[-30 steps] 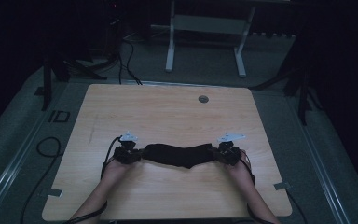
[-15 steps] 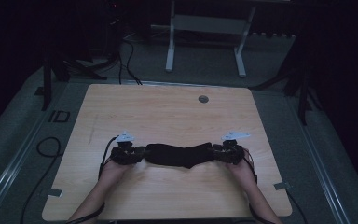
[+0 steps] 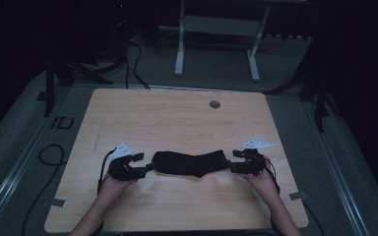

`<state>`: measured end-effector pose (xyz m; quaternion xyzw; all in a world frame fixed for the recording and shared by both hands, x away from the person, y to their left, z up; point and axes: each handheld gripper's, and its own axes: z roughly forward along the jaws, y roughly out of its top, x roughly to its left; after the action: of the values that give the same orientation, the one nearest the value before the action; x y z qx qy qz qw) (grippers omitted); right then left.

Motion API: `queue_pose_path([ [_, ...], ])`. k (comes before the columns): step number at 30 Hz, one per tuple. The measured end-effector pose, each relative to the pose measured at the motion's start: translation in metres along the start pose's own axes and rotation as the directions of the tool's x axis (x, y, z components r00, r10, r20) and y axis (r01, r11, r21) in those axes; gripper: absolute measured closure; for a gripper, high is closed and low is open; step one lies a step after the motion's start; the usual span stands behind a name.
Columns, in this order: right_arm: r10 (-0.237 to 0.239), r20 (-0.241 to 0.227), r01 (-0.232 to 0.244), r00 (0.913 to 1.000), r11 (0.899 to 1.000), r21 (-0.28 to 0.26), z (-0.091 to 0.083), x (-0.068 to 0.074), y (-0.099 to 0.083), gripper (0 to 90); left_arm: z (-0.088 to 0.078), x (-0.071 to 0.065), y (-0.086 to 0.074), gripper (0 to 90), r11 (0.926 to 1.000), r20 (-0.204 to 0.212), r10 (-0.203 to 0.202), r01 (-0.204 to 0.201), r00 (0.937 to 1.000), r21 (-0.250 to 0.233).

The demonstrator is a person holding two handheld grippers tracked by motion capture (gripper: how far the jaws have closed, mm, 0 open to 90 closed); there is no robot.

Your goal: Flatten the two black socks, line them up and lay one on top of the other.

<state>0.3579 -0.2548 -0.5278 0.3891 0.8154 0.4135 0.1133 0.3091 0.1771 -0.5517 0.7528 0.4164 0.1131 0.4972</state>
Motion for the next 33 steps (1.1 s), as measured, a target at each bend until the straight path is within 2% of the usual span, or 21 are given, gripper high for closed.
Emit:
queue_pose_path([
  [1,-0.01,0.006,0.011,0.9999,0.999,-0.039,-0.005,0.001,-0.003,26.1,-0.001,-0.002,-0.001,24.3,0.9999,-0.015,0.004,-0.004,0.9999,-0.014],
  [2,-0.01,0.006,0.011,0.9999,0.999,-0.039,-0.005,0.001,-0.003,26.1,-0.001,-0.003,-0.002,24.3,0.9996,-0.029,0.008,-0.009,0.9995,-0.027],
  [3,-0.028,0.002,0.028,0.9996,0.999,-0.043,-0.008,0.002,-0.006,21.4,-0.001,-0.006,-0.004,14.2,0.999,-0.074,0.018,-0.021,0.9971,-0.039],
  [4,-0.028,0.002,0.028,0.9996,0.999,-0.043,-0.008,0.002,-0.006,21.4,-0.001,-0.006,-0.004,11.9,0.999,-0.074,0.018,-0.021,0.9971,-0.039],
  [5,-0.031,-0.018,0.031,0.9994,0.999,-0.019,-0.009,0.002,-0.007,17.2,-0.001,-0.008,-0.005,11.9,0.9986,-0.105,0.033,-0.037,0.9939,-0.038],
  [7,-0.052,-0.027,0.051,0.9983,0.998,-0.022,-0.01,0.002,-0.01,15.3,-0.002,-0.011,-0.008,2.9,0.997,-0.147,0.059,-0.066,0.9874,-0.041],
  [9,-0.101,0.015,0.102,0.9948,0.994,-0.047,-0.013,0.002,-0.013,12.6,-0.005,-0.014,-0.011,2.3,0.9937,-0.178,0.093,-0.103,0.9797,-0.045],
  [10,-0.099,0.011,0.099,0.9951,0.992,-0.076,-0.016,0.001,-0.016,12.4,-0.007,-0.015,-0.012,2.3,0.9932,-0.182,0.096,-0.106,0.9787,-0.047],
  [13,-0.103,0.022,0.105,0.9944,0.991,-0.079,-0.018,-0.001,-0.021,12.4,-0.015,-0.016,-0.016,2.3,0.9926,-0.164,0.075,-0.089,0.9836,-0.082],
  [16,-0.095,0.032,0.097,0.995,0.992,-0.083,-0.02,-0.004,-0.026,12.4,-0.021,-0.015,-0.02,2.3,0.99,-0.161,0.08,-0.098,0.9836,-0.102],
  [18,-0.095,0.034,0.098,0.9949,0.991,-0.087,-0.021,-0.005,-0.028,12.4,-0.025,-0.013,-0.022,2.3,0.991,-0.161,0.068,-0.085,0.9846,-0.103],
  [25,-0.085,0.082,0.093,0.993,0.991,-0.093,-0.029,-0.018,-0.044,12.9,-0.037,-0.004,-0.03,2.3,0.9891,-0.204,0.068,-0.092,0.9767,-0.115],
  [29,-0.073,0.102,0.083,0.992,0.992,-0.092,-0.033,-0.023,-0.049,13.0,-0.043,0.001,-0.034,2.3,0.99,-0.231,0.075,-0.1,0.9701,-0.099],
  [33,-0.057,0.118,0.068,0.9914,0.994,-0.09,-0.037,-0.028,-0.053,13.1,-0.047,0.003,-0.037,2.4,0.99,-0.235,0.076,-0.102,0.9689,-0.098],
])
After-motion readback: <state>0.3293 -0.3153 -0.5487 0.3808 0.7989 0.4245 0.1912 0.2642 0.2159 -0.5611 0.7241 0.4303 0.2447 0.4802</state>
